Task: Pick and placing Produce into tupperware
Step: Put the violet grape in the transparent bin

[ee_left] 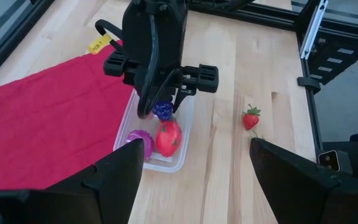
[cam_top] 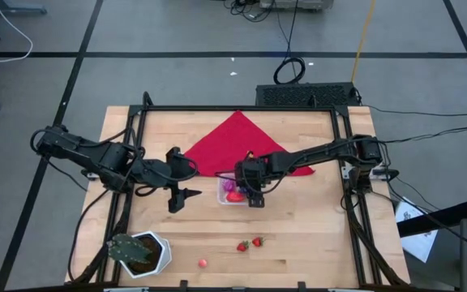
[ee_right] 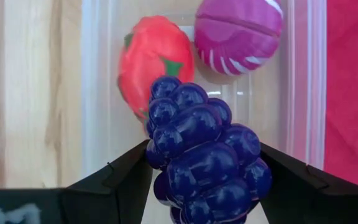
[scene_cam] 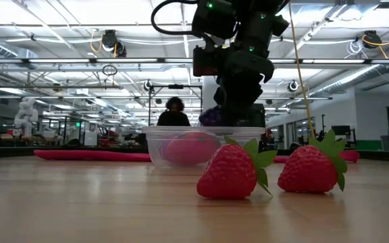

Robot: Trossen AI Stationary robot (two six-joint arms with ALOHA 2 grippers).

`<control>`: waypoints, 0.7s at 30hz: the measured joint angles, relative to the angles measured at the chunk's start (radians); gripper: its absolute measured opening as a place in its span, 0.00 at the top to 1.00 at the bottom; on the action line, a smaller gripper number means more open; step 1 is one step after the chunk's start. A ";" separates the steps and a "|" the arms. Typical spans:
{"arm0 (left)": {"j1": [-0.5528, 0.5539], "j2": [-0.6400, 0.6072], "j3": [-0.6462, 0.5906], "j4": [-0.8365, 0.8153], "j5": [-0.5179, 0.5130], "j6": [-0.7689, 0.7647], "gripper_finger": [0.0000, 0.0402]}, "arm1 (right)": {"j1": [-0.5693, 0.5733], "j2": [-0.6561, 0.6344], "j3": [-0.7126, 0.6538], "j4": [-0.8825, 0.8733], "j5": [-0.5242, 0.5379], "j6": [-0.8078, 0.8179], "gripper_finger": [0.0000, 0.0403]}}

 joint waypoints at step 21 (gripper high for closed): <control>0.000 0.000 0.000 0.001 0.000 0.000 0.26 | 0.000 0.000 -0.026 0.022 0.000 -0.009 0.41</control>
